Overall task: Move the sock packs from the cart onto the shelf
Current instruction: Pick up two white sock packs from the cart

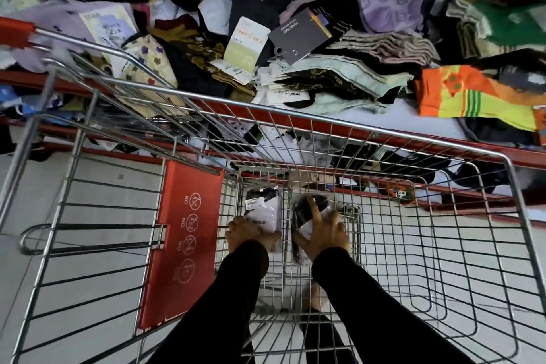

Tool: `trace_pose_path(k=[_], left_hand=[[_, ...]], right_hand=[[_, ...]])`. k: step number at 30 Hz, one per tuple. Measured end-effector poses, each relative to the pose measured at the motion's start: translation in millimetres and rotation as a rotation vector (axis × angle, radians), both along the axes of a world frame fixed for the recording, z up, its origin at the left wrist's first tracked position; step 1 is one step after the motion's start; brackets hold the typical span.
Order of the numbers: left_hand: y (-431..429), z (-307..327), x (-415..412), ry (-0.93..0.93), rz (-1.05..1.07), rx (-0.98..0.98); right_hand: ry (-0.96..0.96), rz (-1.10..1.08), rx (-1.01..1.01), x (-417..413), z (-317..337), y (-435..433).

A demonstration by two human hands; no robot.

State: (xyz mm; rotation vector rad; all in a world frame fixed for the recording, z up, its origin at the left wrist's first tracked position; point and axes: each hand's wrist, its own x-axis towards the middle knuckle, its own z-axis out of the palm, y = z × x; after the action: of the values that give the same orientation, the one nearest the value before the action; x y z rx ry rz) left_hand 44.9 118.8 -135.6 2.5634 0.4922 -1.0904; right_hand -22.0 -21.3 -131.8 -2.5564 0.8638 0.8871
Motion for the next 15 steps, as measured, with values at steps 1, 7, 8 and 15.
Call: trace_pose_path(k=[1, 7, 8, 15], left_hand=[[0.5, 6.3, -1.9, -0.006, 0.007, -0.008], [-0.6, 78.3, -14.4, -0.145, 0.024, -0.103], [-1.6, 95.4, -15.6, -0.181, 0.043, -0.135], [-19.3, 250.4, -23.8, -0.519, 0.224, -0.472]], right_hand=[[-0.011, -0.052, 0.031, -1.2, 6.0, -1.1], [-0.194, -0.173, 0.048, -8.5, 95.5, -22.4], [-0.234, -0.190, 0.046, -10.9, 116.6, -26.6], [-0.614, -0.208, 0.031, -26.3, 270.2, -51.7]])
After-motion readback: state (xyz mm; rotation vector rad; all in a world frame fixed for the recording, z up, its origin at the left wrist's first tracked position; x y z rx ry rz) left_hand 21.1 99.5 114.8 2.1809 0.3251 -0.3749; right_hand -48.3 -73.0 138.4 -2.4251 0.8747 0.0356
